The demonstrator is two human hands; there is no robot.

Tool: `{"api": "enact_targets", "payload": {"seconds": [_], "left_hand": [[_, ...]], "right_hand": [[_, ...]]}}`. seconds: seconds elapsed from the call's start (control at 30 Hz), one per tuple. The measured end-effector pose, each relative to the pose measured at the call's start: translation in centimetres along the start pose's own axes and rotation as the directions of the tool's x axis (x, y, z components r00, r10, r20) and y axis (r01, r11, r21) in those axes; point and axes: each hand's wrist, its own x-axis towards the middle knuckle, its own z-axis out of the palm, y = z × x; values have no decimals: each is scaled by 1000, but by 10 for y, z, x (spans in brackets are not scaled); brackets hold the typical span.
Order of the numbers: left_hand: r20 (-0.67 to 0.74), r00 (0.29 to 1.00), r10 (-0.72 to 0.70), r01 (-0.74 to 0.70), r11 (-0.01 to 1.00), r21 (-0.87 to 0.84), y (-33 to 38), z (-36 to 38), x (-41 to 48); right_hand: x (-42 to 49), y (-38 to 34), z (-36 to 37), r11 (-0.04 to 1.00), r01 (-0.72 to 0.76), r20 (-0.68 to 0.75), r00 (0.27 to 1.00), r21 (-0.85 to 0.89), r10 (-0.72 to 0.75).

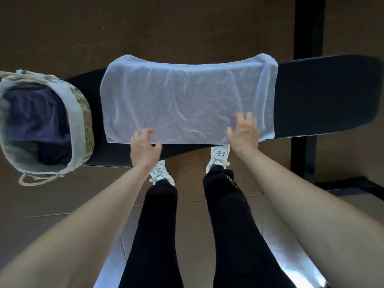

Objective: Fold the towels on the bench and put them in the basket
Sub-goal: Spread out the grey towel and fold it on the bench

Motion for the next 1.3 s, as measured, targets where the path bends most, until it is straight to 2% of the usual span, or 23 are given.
{"api": "enact_targets", "payload": {"seconds": [0.03, 0.07, 0.13, 0.27, 0.37, 0.47, 0.53, 0.57, 0.67, 0.73, 0.8, 0.87, 0.93, 1.0, 1.13, 1.23, 1.3], "left_hand": [[85, 993, 82, -93, 987, 134, 6, 3, 8], [109, 980, 168, -186, 964, 189, 12, 8, 18], [127, 961, 247, -275, 907, 319, 15, 12, 32], [153, 923, 354, -385, 868, 313, 10, 21, 34], [183, 930, 319, -358, 899, 254, 5, 31, 13], [331, 909, 252, -329, 923, 199, 0, 38, -5], [351, 900, 258, -333, 927, 171, 0, 32, -5], [325, 907, 267, -332, 929, 161, 0, 27, -3], [112, 935, 337, -353, 919, 176, 0, 11, 19], [-20, 946, 324, -313, 926, 212, 1, -6, 44], [-136, 965, 223, -189, 956, 224, 3, -25, 74], [-177, 979, 98, -60, 976, 209, 2, -44, 104], [-127, 991, 35, -11, 982, 190, -2, -61, 130], [-52, 998, 27, -19, 988, 153, -9, -75, 149], [118, 993, 13, -2, 995, -97, -12, -91, 162], [272, 962, 36, 29, 973, -228, -13, -100, 167], [311, 949, 60, 43, 948, -314, -12, -109, 168]], "right_hand": [[6, -2, 2, 999, 31, -4, 1000, -18, -31], [13, -3, 4, 999, 37, 21, 999, -39, -36], [23, -1, 7, 995, 1, 90, 996, -99, 8], [22, 9, 11, 987, -58, 118, 990, -150, 76], [12, 18, 10, 981, -125, 148, 978, -145, 147], [0, 22, 10, 970, -188, 159, 964, -156, 213], [-5, 15, 9, 965, -215, 147, 960, -150, 237], [-5, 9, 8, 970, -197, 127, 968, -139, 215], [2, -21, 10, 995, -33, 67, 997, -97, 40], [9, -47, 12, 989, 92, 92, 992, -119, -81], [15, -71, 15, 960, 203, 155, 972, -191, -175], [20, -91, 20, 923, 291, 217, 947, -254, -238], [22, -110, 27, 899, 340, 272, 925, -276, -266], [23, -128, 36, 898, 342, 323, 913, -277, -249], [23, -142, 48, 909, 293, 342, 921, -295, -186], [23, -140, 47, 913, 283, 334, 925, -295, -179], [24, -141, 48, 915, 278, 328, 928, -291, -178]]}}
